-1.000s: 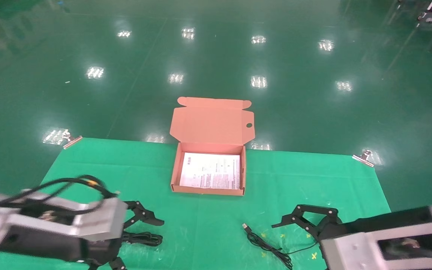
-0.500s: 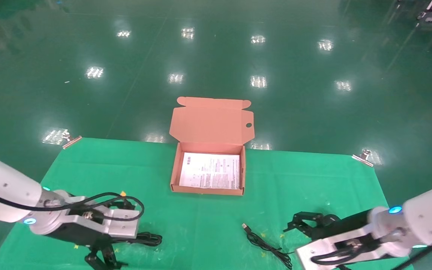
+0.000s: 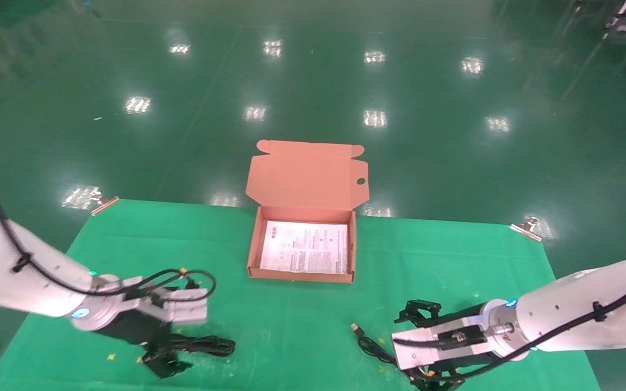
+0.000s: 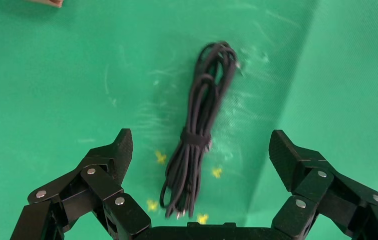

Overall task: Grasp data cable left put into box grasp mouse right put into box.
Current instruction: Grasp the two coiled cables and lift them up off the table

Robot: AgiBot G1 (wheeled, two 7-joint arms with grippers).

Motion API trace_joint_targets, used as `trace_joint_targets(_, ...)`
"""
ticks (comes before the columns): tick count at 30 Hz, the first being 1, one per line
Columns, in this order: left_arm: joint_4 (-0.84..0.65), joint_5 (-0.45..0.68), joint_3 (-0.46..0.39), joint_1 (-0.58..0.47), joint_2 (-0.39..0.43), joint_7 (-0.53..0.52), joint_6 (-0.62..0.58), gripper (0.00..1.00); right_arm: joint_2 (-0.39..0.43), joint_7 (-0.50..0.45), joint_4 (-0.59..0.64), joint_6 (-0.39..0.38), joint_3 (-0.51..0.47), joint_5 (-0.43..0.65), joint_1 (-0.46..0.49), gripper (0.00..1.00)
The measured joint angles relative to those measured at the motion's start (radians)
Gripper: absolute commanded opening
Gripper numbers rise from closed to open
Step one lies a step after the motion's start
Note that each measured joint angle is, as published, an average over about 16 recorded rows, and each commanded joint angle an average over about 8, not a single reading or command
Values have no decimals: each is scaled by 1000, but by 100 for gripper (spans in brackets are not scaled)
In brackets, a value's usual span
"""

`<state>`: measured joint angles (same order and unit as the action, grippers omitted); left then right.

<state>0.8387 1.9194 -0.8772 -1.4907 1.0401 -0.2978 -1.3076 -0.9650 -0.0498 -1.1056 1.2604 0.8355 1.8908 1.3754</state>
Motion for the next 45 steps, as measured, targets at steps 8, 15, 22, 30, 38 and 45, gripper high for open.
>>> trace_joint_targets(8, -279, -37, 19, -29, 79, 109, 54, 100, -87, 3, 178, -42, -1, -10, 5, 100)
trace_joint_targets(15, -471, -48, 24, -54, 128, 218, 102, 100, -146, 45, 311, -77, -1, -17, 15, 100)
trace_joint_targets(22, -597, -37, 19, -77, 160, 305, 150, 100, -183, 93, 410, -115, 4, -7, 22, 100)
trace_joint_targets(30, -681, -26, 13, -98, 186, 357, 179, 36, -206, 123, 491, -157, 13, 17, 24, 66)
trace_joint_targets(38, -712, -24, 12, -107, 197, 371, 189, 0, -214, 127, 525, -179, 17, 29, 23, 0)
trace_joint_targets(45, -710, -24, 12, -107, 196, 370, 189, 0, -214, 127, 523, -178, 16, 29, 23, 0)
